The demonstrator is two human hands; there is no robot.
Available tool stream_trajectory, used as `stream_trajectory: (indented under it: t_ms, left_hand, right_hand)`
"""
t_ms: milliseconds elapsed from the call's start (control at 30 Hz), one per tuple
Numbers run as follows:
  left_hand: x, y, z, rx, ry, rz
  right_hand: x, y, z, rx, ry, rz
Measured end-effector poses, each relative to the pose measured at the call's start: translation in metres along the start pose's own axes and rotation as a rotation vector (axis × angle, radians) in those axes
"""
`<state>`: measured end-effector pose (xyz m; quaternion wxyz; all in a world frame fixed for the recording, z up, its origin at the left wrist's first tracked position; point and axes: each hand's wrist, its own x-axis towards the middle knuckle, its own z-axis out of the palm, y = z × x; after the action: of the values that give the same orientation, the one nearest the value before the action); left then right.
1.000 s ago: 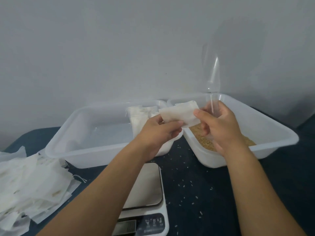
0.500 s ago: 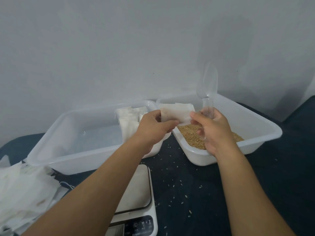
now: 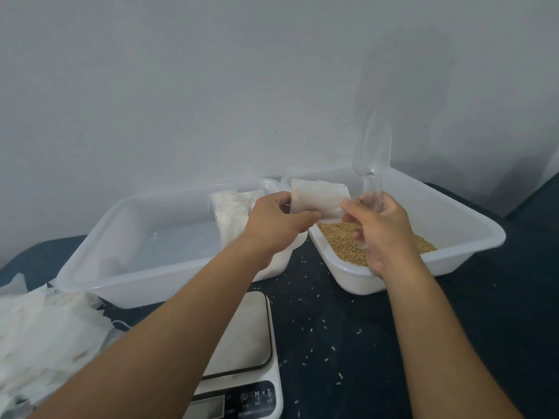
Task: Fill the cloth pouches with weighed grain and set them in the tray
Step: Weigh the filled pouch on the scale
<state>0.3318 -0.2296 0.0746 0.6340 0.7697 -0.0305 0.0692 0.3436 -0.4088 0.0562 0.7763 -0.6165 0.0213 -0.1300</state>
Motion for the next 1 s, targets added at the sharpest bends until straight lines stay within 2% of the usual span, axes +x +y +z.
stream_trajectory:
  t_ms: [567,1000]
  left_hand:
    - [-0.0027,0.01,-0.0015,0.105,0.014,0.037]
    - [-0.0019,0.0079,-0.0014,0.092,0.012,0.032]
  right_hand:
    - [0.0033,0.0049,-0.0014,-0.027,0.004,-0.021]
    - [0.0032,0.0054,-0.0017,-0.03,0.003,-0.015]
